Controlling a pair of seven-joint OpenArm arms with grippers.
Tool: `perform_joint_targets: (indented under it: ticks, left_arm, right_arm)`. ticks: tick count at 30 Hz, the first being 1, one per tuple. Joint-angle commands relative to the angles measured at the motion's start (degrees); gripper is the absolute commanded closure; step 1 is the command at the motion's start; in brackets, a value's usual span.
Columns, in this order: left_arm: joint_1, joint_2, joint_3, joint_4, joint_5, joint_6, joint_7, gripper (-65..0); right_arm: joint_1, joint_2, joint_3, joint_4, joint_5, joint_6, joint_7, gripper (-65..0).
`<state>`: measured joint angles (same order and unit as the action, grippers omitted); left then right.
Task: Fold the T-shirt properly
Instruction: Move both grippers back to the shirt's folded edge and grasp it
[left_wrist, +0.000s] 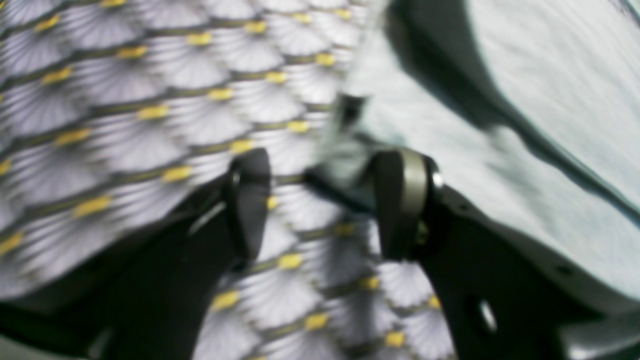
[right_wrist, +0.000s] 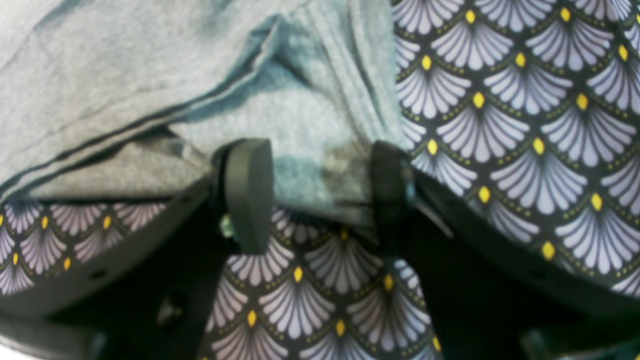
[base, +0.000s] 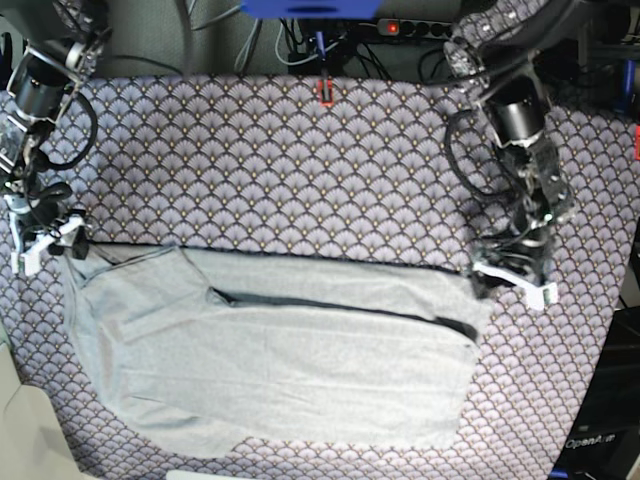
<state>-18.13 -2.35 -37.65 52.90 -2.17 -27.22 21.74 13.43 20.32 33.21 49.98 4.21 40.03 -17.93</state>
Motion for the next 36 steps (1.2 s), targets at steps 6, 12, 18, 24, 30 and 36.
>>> perform_joint_targets:
  ticks: [6, 12, 18, 24, 30, 36]
  left_arm:
    - [-1.6, -0.3, 0.2, 0.6, -0.7, -0.2, -1.1, -33.2]
    - [-1.6, -0.3, 0.2, 0.6, -0.7, -0.2, -1.2, -32.7]
    - [-1.6, -0.3, 0.0, 0.6, -0.7, -0.2, -1.2, -8.3]
    - [-1.6, -0.7, 0.0, 0.6, -0.7, -0.2, -0.9, 0.0]
    - [-1.6, -0.9, 0.0, 0.6, -0.7, -0.2, -0.9, 0.0]
    - [-1.5, -0.9, 0.0, 0.6, -0.7, -0.2, -0.8, 0.0]
  right_arm:
    - [0.8, 1.4, 0.2, 0.9, -0.1, 0.0, 0.6, -32.7]
    - [1.2, 1.4, 0.2, 0.9, -0.1, 0.0, 0.6, -32.7]
    - [3.3, 2.2, 0.2, 0.9, -0.1, 0.0, 0.7, -32.9]
    - [4.5, 2.3, 0.2, 0.9, -0.1, 0.0, 0.6, -32.9]
    - [4.5, 2.2, 0.4, 0.6, -0.1, 0.0, 0.8, -32.9]
    - [4.3, 2.1, 0.5, 0.5, -0.1, 0.0, 0.8, -32.9]
